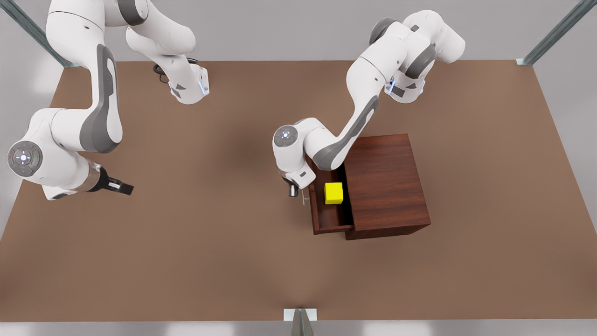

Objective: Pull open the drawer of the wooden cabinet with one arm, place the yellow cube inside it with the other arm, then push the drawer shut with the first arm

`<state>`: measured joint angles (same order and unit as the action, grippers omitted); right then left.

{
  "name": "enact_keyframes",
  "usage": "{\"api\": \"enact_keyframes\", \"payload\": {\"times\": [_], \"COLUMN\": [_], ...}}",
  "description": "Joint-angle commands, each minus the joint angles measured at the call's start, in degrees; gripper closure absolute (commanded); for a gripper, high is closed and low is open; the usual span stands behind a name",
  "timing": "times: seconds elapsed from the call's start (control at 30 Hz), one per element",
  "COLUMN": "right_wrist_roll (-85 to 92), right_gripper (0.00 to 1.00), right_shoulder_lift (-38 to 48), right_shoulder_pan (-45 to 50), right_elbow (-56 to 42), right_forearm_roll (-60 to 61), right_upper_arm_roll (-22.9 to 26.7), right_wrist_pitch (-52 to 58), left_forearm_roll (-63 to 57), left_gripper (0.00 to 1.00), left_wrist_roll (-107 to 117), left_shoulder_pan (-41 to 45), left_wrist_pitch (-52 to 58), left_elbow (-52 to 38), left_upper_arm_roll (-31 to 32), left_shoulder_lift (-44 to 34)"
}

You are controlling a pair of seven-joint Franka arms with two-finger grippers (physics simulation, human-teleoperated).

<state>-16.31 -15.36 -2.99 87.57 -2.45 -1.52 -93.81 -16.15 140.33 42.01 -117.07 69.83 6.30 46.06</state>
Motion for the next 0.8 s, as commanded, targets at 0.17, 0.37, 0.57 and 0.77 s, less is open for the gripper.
{"api": "enact_keyframes", "payload": {"times": [0.17,0.37,0.57,0.77], "right_wrist_roll": [14.1,14.1,14.1,14.1], "right_gripper": [0.00,0.00,0.00,0.00], "right_shoulder_lift": [0.0,-0.3,-0.3,-0.3], "right_shoulder_pan": [0.0,0.1,-0.1,0.0], "right_elbow": [0.0,0.0,0.0,0.0], "right_forearm_roll": [0.0,0.0,-0.1,-0.1], "right_upper_arm_roll": [-0.1,-0.2,-0.1,-0.1], "right_wrist_pitch": [0.0,0.0,0.0,0.1], "left_forearm_roll": [0.6,2.0,3.2,3.2], "left_gripper": [1.00,1.00,1.00,1.00], "left_wrist_roll": [0.8,-8.8,-17.5,-19.0], "left_shoulder_pan": [-2.3,-6.4,-8.6,-7.9], "left_wrist_pitch": [7.8,8.6,12.0,13.2], "left_elbow": [0.4,0.3,0.3,3.3], "left_upper_arm_roll": [-0.1,-0.1,0.0,0.6], "left_shoulder_lift": [-1.1,-1.4,-1.9,-2.3]}}
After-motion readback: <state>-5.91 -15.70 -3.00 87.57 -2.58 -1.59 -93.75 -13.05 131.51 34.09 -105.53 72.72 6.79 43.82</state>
